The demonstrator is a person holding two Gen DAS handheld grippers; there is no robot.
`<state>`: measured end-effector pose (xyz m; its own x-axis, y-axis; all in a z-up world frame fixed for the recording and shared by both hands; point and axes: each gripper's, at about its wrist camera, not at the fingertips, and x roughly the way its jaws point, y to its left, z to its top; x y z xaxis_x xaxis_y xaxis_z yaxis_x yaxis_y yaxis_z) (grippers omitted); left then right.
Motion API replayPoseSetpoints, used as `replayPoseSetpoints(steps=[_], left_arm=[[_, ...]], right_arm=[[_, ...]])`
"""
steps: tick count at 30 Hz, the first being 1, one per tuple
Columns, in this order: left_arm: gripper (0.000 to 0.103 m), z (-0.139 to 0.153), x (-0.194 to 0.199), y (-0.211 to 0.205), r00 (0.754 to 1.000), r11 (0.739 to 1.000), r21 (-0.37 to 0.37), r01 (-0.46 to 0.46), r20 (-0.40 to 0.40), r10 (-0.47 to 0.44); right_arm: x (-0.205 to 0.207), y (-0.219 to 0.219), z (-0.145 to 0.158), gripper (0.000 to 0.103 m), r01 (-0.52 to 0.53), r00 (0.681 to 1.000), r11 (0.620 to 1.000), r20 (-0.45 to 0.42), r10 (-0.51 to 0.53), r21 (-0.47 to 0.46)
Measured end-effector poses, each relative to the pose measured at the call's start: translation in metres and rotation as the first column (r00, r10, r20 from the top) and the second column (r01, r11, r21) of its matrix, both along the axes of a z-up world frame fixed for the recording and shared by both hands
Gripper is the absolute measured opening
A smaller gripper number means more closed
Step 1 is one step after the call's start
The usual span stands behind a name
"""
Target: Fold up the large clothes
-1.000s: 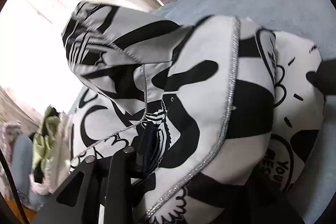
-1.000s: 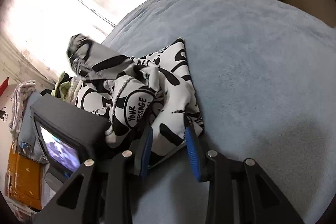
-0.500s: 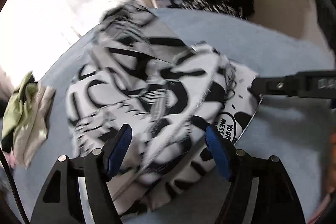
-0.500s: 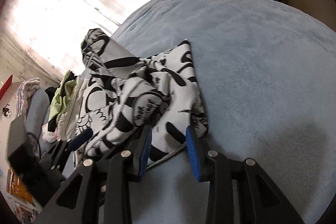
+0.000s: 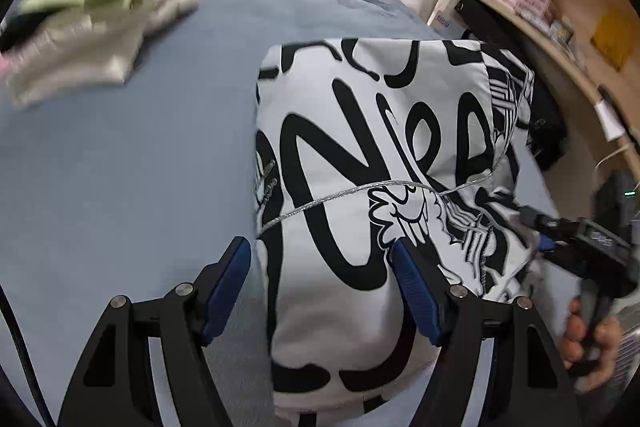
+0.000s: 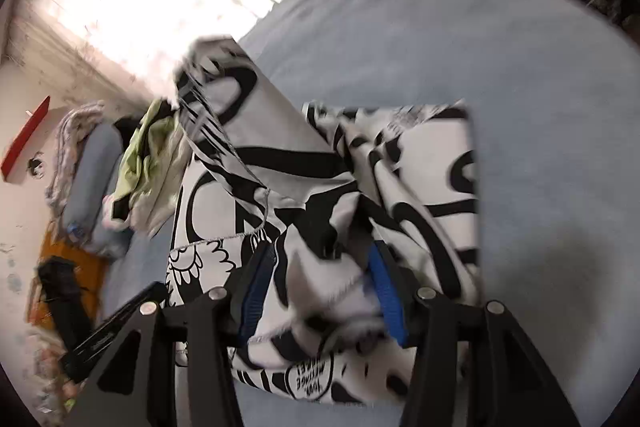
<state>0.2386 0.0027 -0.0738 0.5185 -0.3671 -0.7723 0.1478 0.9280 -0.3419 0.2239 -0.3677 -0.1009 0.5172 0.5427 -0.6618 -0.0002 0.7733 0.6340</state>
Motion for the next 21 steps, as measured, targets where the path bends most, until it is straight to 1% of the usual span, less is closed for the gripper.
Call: replayPoseSetpoints(steps=[2,3,4,5,7,9,10,12,13,14,15,18,19,21], left_arm=[[0.072,-0.007,0.004,0.003,1.0,0.999,-0.052,0.005,-0.018,-0.006],[0.072,-0.009,0.006,0.003,1.0,0.998,-0.065,0.011,-0.021,-0.013],[0.076,-0.01,0.008,0.0,1.0,0.998,-0.058,0.012,-0.02,-0.013],[0.077,-0.012,0.01,-0.001,1.0,0.999,-0.046,0.011,-0.019,-0.012],[0.079,-0.011,0.013,-0.004,1.0,0.999,-0.04,0.018,-0.023,-0.019],[0.079,-0.008,0.01,-0.007,0.999,0.999,-0.041,0.019,-0.03,-0.02],[0.079,-0.006,0.009,-0.007,0.999,0.999,-0.04,0.022,-0.028,-0.024],[0.078,-0.001,0.005,-0.008,0.999,0.999,-0.044,0.032,-0.018,-0.033],[0.077,0.001,0.002,-0.009,0.999,0.998,-0.044,0.041,-0.009,-0.041],[0.077,0.002,0.001,-0.01,0.999,0.998,-0.04,0.049,-0.002,-0.049],[0.076,0.005,-0.002,-0.014,0.998,0.998,-0.028,0.059,0.006,-0.059],[0.075,0.005,-0.009,-0.025,0.996,0.996,0.024,0.082,0.023,-0.083],[0.075,0.005,-0.013,-0.031,0.995,0.994,0.051,0.094,0.035,-0.096],[0.075,0.004,-0.017,-0.039,0.991,0.989,0.101,0.112,0.057,-0.119]], right_arm=[[0.015,-0.002,-0.013,0.049,-0.02,0.999,0.999,-0.045,0.022,0.035],[0.018,-0.001,-0.015,0.045,-0.028,0.999,0.999,-0.045,0.029,0.04],[0.021,0.001,-0.015,0.035,-0.037,0.999,0.999,-0.039,0.038,0.034],[0.023,0.003,-0.014,0.03,-0.04,0.999,0.999,-0.028,0.04,0.003],[0.021,0.006,-0.011,0.019,-0.039,0.999,0.999,-0.015,0.039,0.003],[0.009,0.01,0.0,0.014,-0.033,0.999,0.999,0.018,0.033,-0.01],[0.002,0.01,0.007,0.013,-0.029,0.999,0.999,0.036,0.03,-0.013],[-0.022,0.012,0.03,0.012,-0.022,0.995,1.0,0.096,0.023,-0.008],[-0.032,0.013,0.04,0.012,-0.02,0.992,1.0,0.124,0.022,-0.016],[-0.045,0.016,0.051,0.012,-0.014,0.988,0.999,0.152,0.021,-0.043],[-0.051,0.017,0.054,0.012,-0.005,0.988,0.998,0.155,0.014,-0.057],[-0.067,0.018,0.048,0.012,0.031,0.991,0.996,0.134,-0.02,-0.079],[-0.071,0.016,0.045,0.012,0.043,0.991,0.996,0.127,-0.032,-0.078],[-0.077,0.012,0.03,0.012,0.08,0.992,0.994,0.105,-0.071,-0.078]])
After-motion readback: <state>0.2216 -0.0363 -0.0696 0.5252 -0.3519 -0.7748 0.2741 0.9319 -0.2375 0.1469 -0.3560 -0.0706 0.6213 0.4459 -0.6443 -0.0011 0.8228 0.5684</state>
